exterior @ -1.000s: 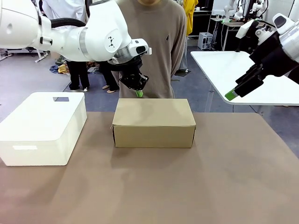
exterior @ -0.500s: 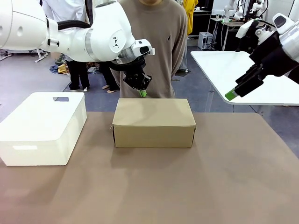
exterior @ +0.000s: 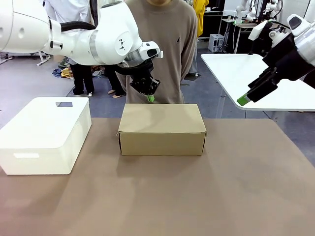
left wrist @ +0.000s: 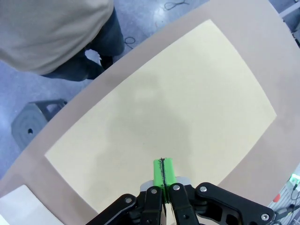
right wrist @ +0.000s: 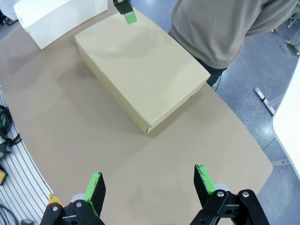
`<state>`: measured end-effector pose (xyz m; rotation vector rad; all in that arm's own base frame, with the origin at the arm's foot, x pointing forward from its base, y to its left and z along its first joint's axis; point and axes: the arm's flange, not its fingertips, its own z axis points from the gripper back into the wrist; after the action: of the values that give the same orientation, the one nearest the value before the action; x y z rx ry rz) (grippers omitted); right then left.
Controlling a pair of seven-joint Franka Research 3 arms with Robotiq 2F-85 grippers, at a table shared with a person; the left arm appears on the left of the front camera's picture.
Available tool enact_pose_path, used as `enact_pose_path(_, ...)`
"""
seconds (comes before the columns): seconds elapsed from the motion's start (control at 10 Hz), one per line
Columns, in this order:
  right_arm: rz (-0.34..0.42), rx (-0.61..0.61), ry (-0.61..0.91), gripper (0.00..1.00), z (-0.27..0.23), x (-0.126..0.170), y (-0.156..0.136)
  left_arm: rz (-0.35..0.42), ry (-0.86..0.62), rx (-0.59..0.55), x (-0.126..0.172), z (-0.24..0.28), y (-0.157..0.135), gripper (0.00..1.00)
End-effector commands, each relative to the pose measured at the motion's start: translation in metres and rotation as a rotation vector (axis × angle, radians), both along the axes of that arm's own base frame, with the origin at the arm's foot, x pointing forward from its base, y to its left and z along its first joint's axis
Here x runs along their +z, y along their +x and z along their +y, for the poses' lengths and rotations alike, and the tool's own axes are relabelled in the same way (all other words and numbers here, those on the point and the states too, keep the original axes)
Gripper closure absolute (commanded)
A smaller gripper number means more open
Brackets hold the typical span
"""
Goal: Pack the shoes into the box.
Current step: Press down on the lid of the Shoes Box.
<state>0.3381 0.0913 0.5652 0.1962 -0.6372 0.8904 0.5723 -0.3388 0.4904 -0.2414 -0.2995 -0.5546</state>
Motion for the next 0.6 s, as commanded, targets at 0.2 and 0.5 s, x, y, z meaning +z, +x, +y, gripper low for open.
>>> enact_pose_path(0.2, 0.000, -0.023, -0.008, 0.00, 0.002, 0.002, 0.002, -0.063, 0.094, 0.037, 0.022, 0.013, -0.078, 0.74)
enact_pose_path(0.5, 0.000, -0.023, -0.008, 0.00, 0.002, 0.002, 0.002, -0.049, 0.125, -0.063, 0.029, 0.036, -0.130, 0.17)
